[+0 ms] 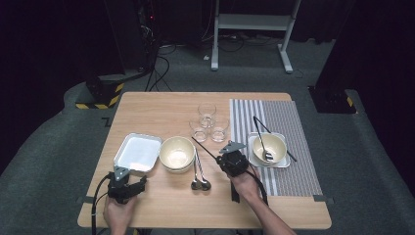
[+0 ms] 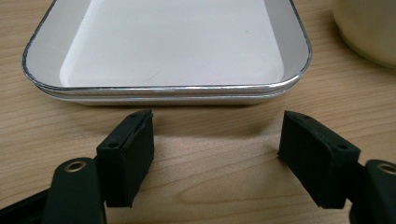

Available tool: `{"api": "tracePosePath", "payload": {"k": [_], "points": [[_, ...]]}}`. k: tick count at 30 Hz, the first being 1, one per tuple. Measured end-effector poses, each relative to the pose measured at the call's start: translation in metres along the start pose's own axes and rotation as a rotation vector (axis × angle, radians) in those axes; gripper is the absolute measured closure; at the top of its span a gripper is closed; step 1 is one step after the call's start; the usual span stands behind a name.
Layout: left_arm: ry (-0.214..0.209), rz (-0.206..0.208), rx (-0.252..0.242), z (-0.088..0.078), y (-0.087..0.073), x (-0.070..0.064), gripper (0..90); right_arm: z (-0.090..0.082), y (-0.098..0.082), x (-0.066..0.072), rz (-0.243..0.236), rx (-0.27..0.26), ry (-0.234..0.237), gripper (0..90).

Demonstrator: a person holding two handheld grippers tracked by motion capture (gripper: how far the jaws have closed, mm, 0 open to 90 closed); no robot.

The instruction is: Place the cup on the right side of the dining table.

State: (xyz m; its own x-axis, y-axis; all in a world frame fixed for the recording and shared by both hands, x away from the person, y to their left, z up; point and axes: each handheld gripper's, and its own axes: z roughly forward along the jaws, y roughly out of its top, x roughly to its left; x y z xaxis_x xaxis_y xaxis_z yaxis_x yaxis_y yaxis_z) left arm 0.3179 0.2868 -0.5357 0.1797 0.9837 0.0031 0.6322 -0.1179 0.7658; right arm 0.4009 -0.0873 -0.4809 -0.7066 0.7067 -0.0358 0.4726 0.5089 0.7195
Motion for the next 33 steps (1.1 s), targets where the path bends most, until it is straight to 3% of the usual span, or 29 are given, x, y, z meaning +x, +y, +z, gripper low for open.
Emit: {"api": "tracePosePath", "payload": {"k": [33], "points": [[0.005,0.001,-0.001,0.0,0.0,-0.001,26.7,-0.043,-0.019,-0.021,0.015,-0.055,-0.028,86.2]]}}
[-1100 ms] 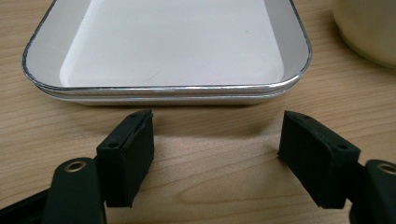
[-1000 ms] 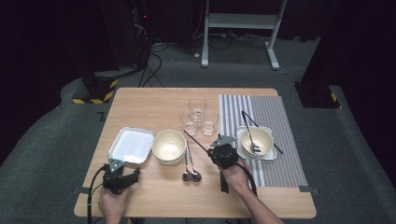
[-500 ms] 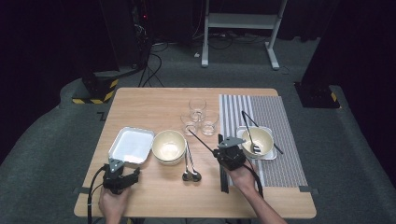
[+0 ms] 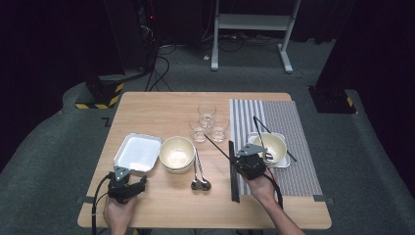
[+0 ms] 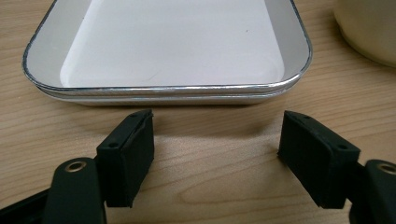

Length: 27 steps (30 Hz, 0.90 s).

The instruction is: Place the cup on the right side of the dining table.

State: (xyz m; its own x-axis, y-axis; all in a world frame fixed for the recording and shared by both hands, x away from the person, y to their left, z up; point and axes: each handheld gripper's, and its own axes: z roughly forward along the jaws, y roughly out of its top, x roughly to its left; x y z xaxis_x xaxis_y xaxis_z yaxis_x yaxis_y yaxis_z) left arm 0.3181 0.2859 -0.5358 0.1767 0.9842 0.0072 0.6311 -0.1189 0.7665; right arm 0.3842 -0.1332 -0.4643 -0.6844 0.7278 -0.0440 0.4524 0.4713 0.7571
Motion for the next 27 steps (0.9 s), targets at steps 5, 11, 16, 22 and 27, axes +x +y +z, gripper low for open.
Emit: {"api": "tracePosePath", "payload": {"k": [5,11,16,22,27], "points": [[0.0,0.0,0.0,0.0,0.0,0.0,26.8,-0.005,-0.002,-0.004,0.002,-0.006,-0.006,86.2],[0.0,0.001,0.001,0.0,0.0,0.0,26.8,-0.01,-0.003,-0.007,0.005,-0.011,-0.013,86.2],[0.0,0.001,0.001,0.0,0.0,0.0,26.7,-0.014,-0.004,-0.01,0.005,-0.015,-0.017,86.2],[0.0,0.001,0.001,0.0,0.0,0.0,26.8,-0.018,-0.004,-0.013,0.007,-0.021,-0.021,86.2],[-0.001,0.001,0.001,0.0,0.0,0.0,26.7,-0.022,-0.006,-0.017,0.015,-0.026,-0.022,86.2]]}}
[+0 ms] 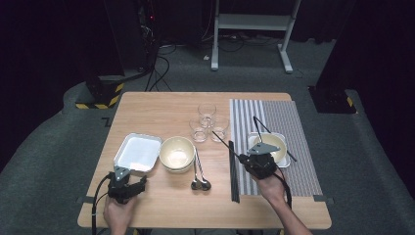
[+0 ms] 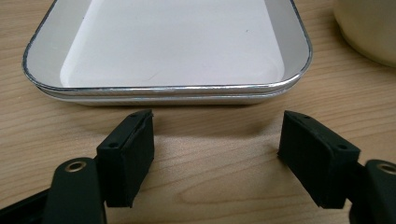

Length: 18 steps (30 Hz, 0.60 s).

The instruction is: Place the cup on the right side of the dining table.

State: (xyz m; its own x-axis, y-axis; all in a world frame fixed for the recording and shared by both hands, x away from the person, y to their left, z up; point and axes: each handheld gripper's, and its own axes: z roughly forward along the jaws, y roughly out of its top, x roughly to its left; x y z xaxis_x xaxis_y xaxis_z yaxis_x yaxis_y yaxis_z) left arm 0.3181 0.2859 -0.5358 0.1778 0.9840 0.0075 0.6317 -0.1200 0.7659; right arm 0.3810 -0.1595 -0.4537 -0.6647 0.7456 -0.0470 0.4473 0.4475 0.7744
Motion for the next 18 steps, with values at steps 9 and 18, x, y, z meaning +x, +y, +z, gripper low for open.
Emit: {"api": "tracePosePath", "payload": {"k": [9,18], "points": [[0.001,0.0,0.0,0.0,0.0,0.0,26.7,-0.01,-0.001,-0.008,0.007,-0.012,-0.012,86.2],[0.001,0.0,0.0,0.0,0.0,0.0,26.8,-0.018,-0.002,-0.018,0.017,-0.023,-0.027,86.2]]}}
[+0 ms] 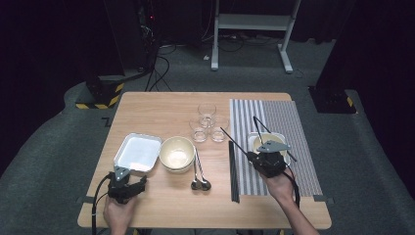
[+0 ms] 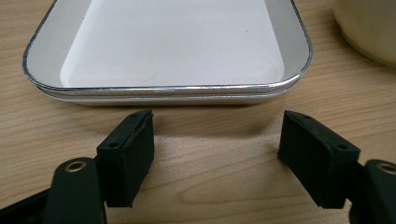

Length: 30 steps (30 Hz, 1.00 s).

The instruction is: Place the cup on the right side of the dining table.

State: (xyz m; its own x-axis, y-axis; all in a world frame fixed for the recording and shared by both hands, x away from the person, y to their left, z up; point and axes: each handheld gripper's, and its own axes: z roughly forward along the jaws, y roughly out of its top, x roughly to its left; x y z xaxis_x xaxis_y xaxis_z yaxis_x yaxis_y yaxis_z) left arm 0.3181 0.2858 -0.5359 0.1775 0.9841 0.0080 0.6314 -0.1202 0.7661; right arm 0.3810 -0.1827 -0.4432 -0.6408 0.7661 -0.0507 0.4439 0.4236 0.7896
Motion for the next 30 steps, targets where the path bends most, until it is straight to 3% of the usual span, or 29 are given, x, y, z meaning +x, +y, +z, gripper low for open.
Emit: {"api": "tracePosePath", "payload": {"k": [30], "points": [[0.002,0.0,0.0,0.0,0.0,0.0,27.0,-0.03,-0.004,-0.042,0.08,-0.07,-0.051,86.2]]}}
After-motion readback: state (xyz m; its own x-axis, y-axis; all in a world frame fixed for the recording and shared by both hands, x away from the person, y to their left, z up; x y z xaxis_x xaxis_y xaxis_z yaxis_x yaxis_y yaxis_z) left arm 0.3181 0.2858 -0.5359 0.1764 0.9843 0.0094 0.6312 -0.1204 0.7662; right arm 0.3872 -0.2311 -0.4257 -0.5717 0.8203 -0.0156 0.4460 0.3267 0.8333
